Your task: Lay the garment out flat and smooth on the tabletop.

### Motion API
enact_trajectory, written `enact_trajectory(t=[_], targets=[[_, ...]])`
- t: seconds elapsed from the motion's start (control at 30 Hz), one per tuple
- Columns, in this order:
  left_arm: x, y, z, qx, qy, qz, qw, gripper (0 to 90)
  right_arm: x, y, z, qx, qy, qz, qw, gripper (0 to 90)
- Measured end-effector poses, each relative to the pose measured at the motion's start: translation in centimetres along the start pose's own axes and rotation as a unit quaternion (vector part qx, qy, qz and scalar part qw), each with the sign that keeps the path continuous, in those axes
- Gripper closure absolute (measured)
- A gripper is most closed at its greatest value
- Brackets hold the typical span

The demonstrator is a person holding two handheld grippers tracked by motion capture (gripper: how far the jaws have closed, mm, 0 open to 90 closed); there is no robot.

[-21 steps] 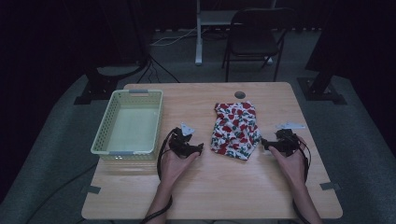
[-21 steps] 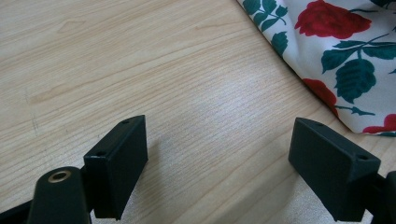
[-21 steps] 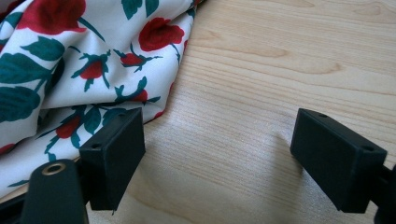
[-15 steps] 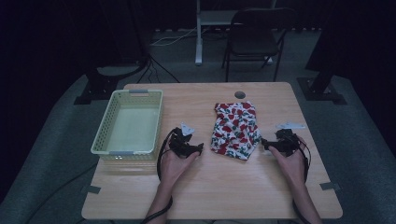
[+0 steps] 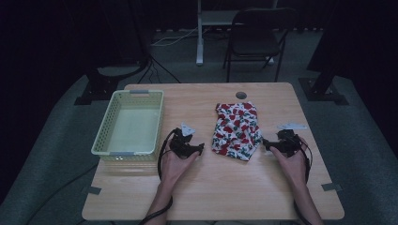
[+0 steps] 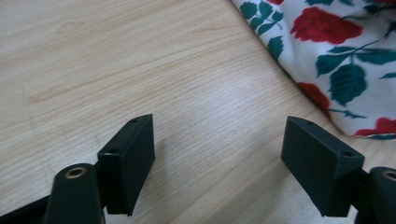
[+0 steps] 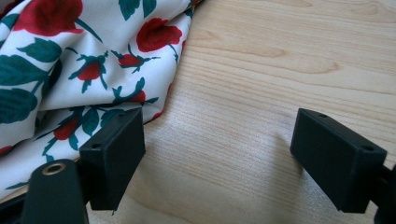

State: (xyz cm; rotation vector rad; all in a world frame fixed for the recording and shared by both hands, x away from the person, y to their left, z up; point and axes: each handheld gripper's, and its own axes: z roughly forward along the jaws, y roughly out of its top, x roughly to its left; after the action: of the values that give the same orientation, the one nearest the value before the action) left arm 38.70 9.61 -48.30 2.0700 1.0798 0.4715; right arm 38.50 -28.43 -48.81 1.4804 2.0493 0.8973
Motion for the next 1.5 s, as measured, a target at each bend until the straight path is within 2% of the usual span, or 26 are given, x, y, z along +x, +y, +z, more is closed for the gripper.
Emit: enact_trajectory(t=[0.17, 0.23, 0.4, 0.57, 0.63, 1.0, 1.5], targets=[[0.1, 0.5, -0.9, -0.02, -0.007, -0.009, 0.9997, 27.2, 0.0, 0.0, 0.0, 0.0, 0.001, 0.0, 1.0, 17.3], [0.1, 0.7, -1.1, -0.021, -0.025, -0.017, 0.9993, 27.2, 0.0, 0.0, 0.0, 0.0, 0.001, 0.0, 1.0, 17.4], [-1.1, 1.3, -1.7, -0.025, -0.031, 0.003, 0.9992, 27.2, -0.1, 0.0, 0.0, -0.001, 0.002, 0.001, 1.0, 17.3], [-1.6, 1.9, -2.4, -0.041, -0.036, 0.011, 0.9984, 27.3, -0.1, -0.1, -0.1, -0.001, 0.002, 0.001, 1.0, 17.3], [-1.8, 2.1, -2.7, -0.048, -0.037, 0.016, 0.998, 31.2, -0.1, -0.1, -0.1, -0.001, 0.002, 0.001, 1.0, 17.4], [-2.7, 3.6, -3.3, -0.063, -0.05, 0.021, 0.9965, 35.8, -0.1, -0.1, -0.1, -0.001, 0.002, 0.002, 1.0, 17.3], [-3.3, 5.5, -3.4, -0.069, -0.045, 0.031, 0.9961, 45.7, -0.1, -0.1, -0.1, -0.002, 0.005, 0.004, 1.0, 17.4]])
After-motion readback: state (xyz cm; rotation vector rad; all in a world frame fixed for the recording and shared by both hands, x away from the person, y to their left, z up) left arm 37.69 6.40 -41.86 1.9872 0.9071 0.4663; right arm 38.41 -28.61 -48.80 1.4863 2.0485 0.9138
